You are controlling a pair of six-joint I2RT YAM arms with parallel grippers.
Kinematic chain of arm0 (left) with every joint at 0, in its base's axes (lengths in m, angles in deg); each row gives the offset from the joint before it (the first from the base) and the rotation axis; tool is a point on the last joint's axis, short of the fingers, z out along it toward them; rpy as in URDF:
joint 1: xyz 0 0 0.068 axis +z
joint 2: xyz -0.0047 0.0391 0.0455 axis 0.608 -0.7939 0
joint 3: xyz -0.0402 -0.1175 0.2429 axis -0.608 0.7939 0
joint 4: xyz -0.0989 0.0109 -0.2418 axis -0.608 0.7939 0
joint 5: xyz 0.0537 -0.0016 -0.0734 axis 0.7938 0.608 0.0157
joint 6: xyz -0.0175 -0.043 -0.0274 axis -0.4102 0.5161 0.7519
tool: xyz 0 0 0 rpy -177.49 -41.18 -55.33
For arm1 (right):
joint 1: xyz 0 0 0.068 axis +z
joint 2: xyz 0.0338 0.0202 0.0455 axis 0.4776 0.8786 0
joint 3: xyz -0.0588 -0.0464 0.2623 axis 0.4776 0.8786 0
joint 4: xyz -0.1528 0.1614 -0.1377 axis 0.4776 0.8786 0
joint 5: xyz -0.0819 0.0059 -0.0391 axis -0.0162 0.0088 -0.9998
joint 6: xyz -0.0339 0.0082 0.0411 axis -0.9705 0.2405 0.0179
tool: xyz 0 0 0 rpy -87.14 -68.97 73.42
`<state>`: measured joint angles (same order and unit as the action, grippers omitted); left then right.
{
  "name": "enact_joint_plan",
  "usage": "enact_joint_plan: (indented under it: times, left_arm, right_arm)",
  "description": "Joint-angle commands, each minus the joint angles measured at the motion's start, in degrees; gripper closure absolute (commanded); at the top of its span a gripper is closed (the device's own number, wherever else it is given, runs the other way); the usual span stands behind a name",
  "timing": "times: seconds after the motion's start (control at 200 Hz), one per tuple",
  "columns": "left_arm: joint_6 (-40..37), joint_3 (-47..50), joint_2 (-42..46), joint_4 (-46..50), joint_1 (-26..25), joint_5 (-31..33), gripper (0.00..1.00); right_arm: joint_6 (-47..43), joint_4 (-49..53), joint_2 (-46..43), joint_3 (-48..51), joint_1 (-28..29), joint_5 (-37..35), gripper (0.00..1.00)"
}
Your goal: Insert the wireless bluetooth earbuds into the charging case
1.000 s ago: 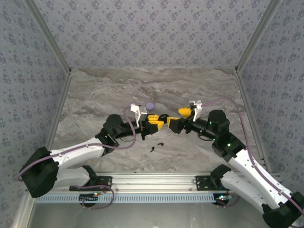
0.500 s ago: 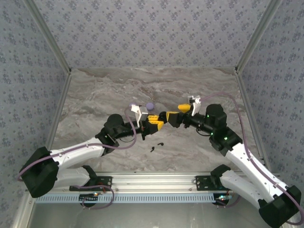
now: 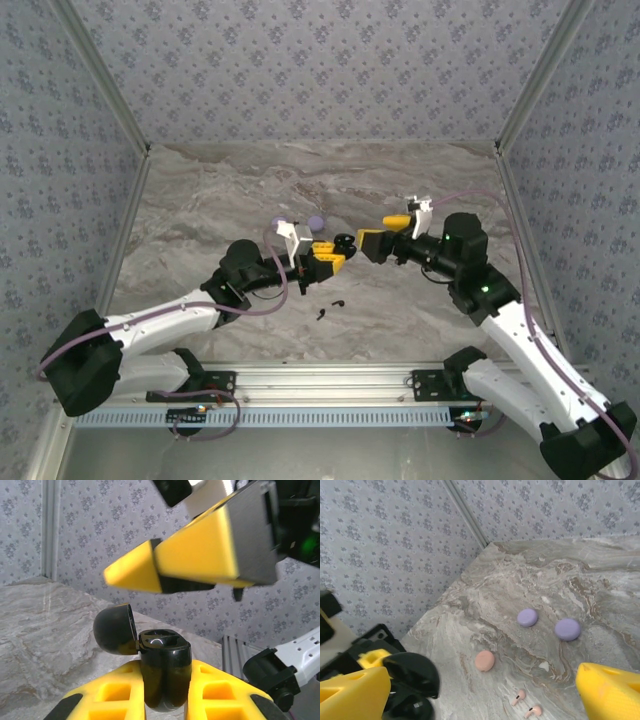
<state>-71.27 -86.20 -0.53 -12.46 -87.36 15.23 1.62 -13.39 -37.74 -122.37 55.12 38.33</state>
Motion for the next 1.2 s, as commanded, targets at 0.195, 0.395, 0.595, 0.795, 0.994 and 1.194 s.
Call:
enact_joint_plan:
  times: [0.195, 0.395, 0.595, 0.795, 0.994, 1.194]
  left_arm:
    - [-4.11, 2.92, 6.21, 1.12, 0.39, 4.65, 1.00]
    - [3.82, 10.23, 10.68, -4.67, 9.02, 3.17, 1.00]
    - [3.58, 14.31, 19.16, -0.97, 12.45, 2.21, 1.00]
    - [0.35, 14.38, 28.62, 7.16, 12.47, 2.50, 1.00]
    - [-0.04, 15.16, 31.47, 9.29, 12.48, 3.45, 1.00]
    - [0.04, 15.13, 31.53, 9.14, 12.47, 2.97, 1.00]
  right_arm:
    - [-1.30, 25.25, -0.46, -7.99, 1.89, -10.84, 0.22]
    - [3.28, 30.00, 4.86, -6.94, 5.21, -13.54, 0.35]
    - [8.00, 26.92, 11.83, -2.88, 13.14, -20.88, 0.38]
    - [15.03, 21.53, 21.15, 0.16, 19.73, -22.69, 0.44]
    - [18.74, 17.51, 30.78, -0.51, 25.12, -23.63, 0.47]
    - [17.76, 17.04, 38.75, -6.25, 29.80, -25.56, 0.49]
